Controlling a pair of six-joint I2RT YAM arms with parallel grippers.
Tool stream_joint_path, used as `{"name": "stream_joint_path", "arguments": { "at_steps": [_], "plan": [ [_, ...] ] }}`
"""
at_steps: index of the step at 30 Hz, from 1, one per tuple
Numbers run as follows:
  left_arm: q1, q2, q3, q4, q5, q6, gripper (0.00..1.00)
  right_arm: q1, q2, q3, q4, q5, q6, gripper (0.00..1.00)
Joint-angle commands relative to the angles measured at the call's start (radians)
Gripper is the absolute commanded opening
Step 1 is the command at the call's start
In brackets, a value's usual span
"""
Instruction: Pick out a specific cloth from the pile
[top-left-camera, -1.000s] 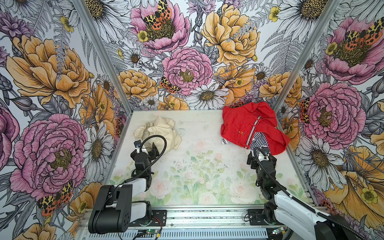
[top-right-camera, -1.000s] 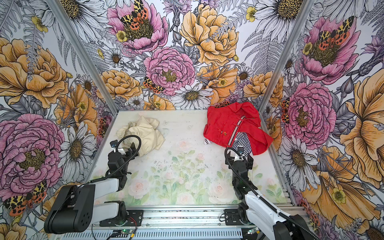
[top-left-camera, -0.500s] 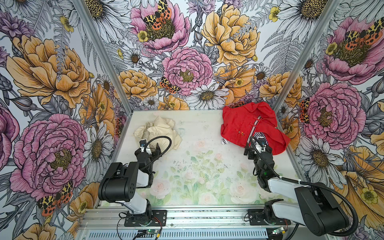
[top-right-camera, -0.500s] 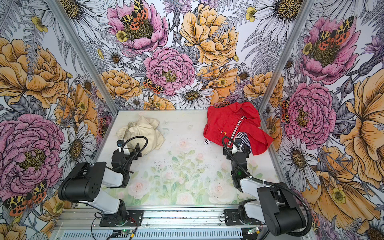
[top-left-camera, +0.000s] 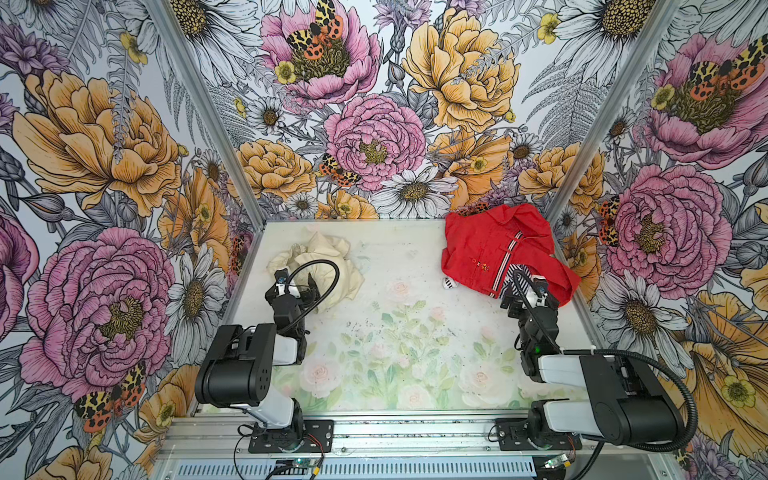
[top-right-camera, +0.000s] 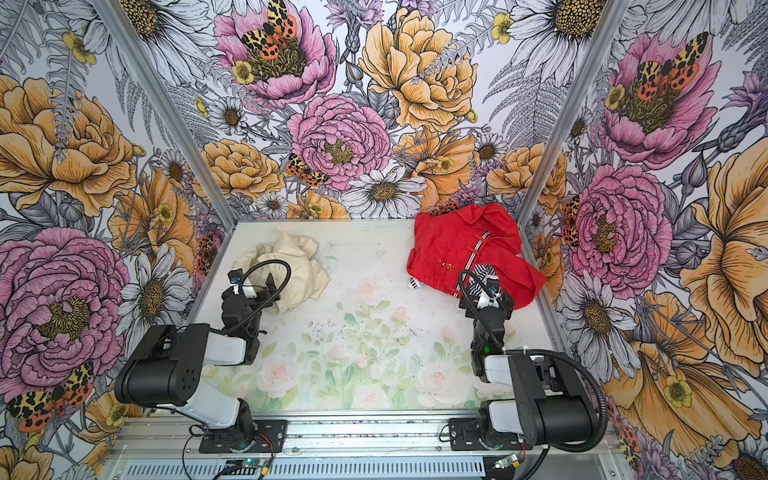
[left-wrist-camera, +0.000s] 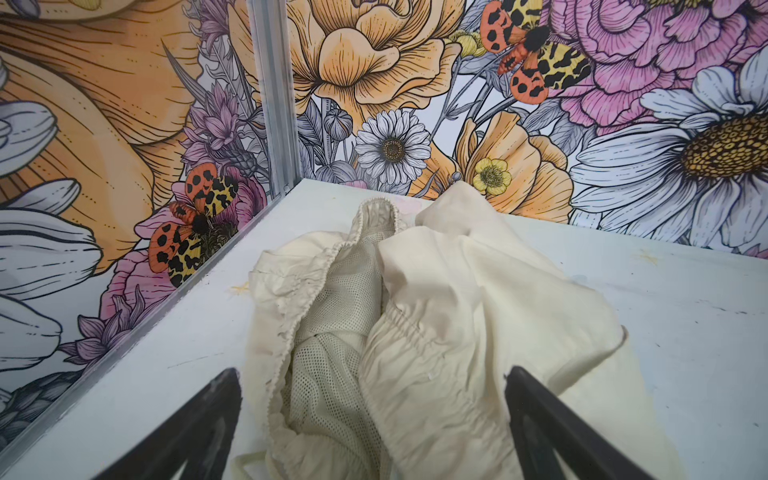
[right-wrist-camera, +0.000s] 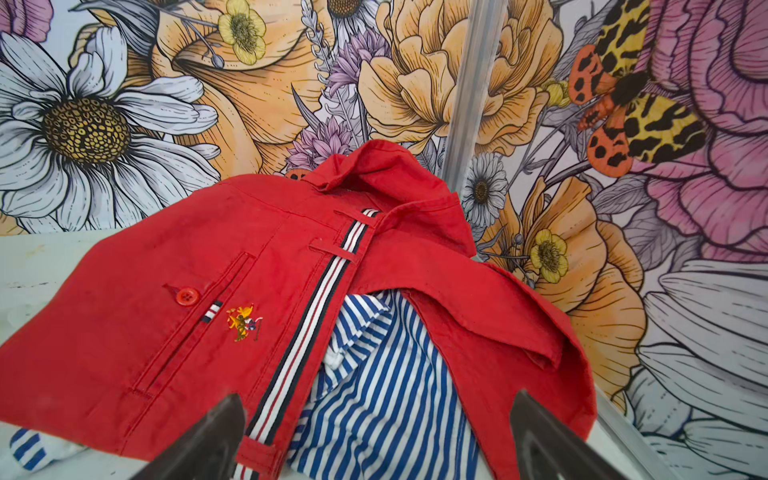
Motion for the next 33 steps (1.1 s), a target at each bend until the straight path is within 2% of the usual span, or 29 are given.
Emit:
{"name": "stream_joint_path", "arguments": {
  "at_steps": [1,3,4,6,7,9,14,19,23,25,28,31,33],
  "plan": [
    [-0.009,-0.011,0.015,-0.034,-0.026,-0.004,0.99,-0.003,-0.142,0.013,-0.158,-0.041,0.091,0.99],
    [-0.009,-0.012,0.016,-0.039,-0.026,-0.003,0.99,-0.003,-0.188,0.027,-0.257,-0.104,0.103,1.0],
    [-0.009,-0.01,0.018,-0.04,-0.025,-0.002,0.99,-0.003,-0.177,0.02,-0.239,-0.113,0.104,1.0],
    [-0.01,-0.01,0.021,-0.048,-0.025,-0.001,0.99,-0.005,-0.087,-0.017,-0.047,-0.095,0.114,1.0],
    [-0.011,-0.011,0.021,-0.049,-0.024,-0.001,0.99,-0.016,-0.052,-0.009,-0.012,-0.134,0.112,1.0],
    [-0.011,-0.01,0.021,-0.049,-0.025,-0.001,0.99,-0.021,-0.077,0.045,-0.151,-0.18,0.1,0.99],
    [-0.011,-0.01,0.024,-0.054,-0.024,0.001,0.99,-0.031,-0.049,0.047,-0.121,-0.208,0.105,0.99],
    [-0.011,-0.01,0.025,-0.053,-0.023,0.0,0.99,-0.032,-0.074,0.015,-0.099,-0.139,0.129,0.99],
    [-0.011,-0.01,0.024,-0.053,-0.025,0.0,0.99,-0.032,-0.096,0.009,-0.125,-0.039,0.138,1.0],
    [-0.011,-0.011,0.025,-0.053,-0.024,0.001,0.99,-0.031,-0.042,-0.004,0.003,-0.036,0.053,1.0],
    [-0.011,-0.01,0.024,-0.053,-0.024,0.0,0.99,-0.032,0.111,-0.043,0.242,-0.008,0.03,1.0],
    [-0.012,-0.011,0.027,-0.057,-0.023,0.002,0.99,-0.031,0.309,-0.019,0.398,-0.089,-0.007,0.99],
    [-0.012,-0.01,0.028,-0.061,-0.019,0.004,0.99,-0.03,0.24,0.056,0.171,-0.161,-0.019,0.99]
  ]
}}
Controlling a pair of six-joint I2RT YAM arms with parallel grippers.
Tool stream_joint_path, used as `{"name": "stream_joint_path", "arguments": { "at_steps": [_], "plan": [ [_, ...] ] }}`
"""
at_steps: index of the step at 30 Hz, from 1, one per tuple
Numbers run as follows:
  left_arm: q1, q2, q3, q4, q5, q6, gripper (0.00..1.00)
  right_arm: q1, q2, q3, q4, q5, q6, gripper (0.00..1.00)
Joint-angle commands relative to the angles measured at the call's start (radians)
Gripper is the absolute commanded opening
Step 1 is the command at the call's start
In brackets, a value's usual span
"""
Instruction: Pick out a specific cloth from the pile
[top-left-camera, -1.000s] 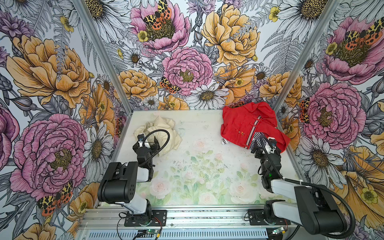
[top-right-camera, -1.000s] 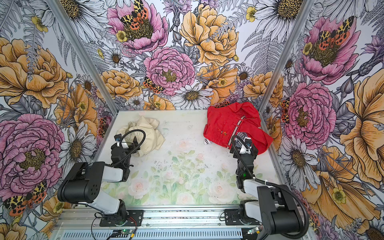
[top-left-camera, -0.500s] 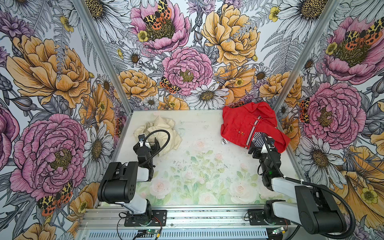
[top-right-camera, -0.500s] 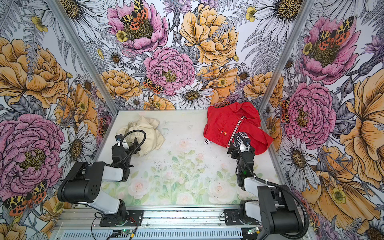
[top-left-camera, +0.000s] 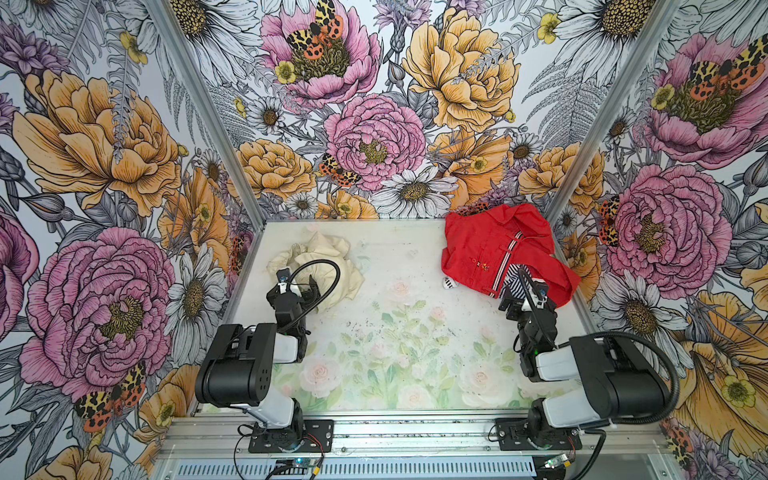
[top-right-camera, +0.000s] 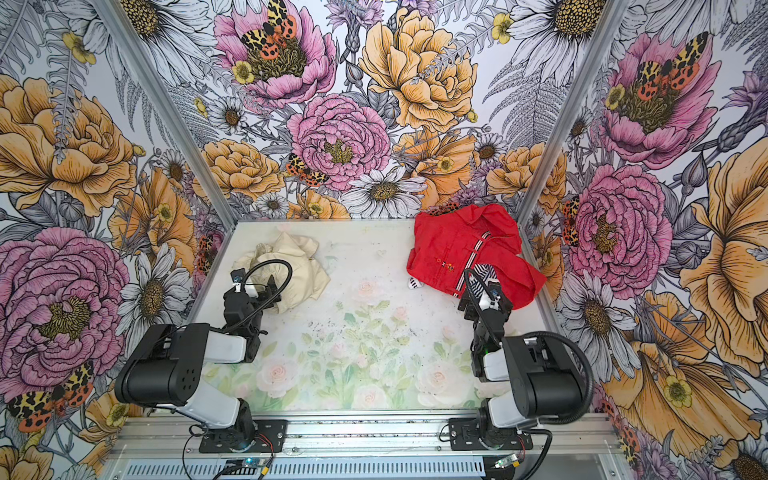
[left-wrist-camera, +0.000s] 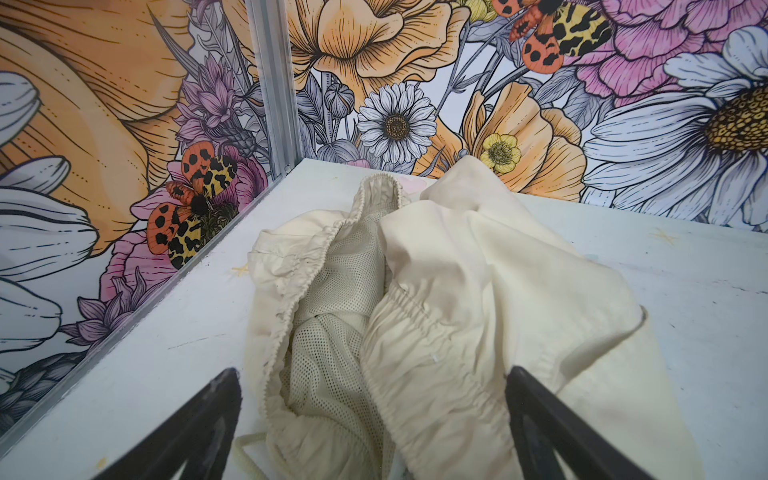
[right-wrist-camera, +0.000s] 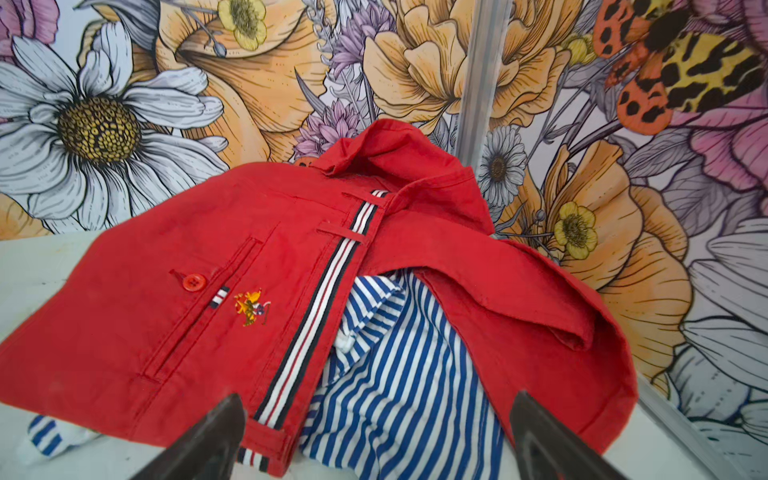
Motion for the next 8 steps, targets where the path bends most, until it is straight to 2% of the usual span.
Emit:
{"name": "stream_joint_path", "arguments": {
  "at_steps": [1,4,8],
  "plan": [
    [-0.006,-0.01,0.021,0.002,-0.011,0.003,0.99,-0.007,-0.035,0.12,-0.103,-0.11,-0.057,0.99],
    [-0.005,-0.009,0.023,0.0,-0.008,0.003,0.99,-0.004,-0.028,0.187,-0.216,-0.144,-0.075,0.99],
    [-0.004,-0.007,-0.021,0.086,0.052,0.021,0.99,-0.003,-0.019,0.144,-0.118,-0.119,-0.068,1.0]
  ]
}}
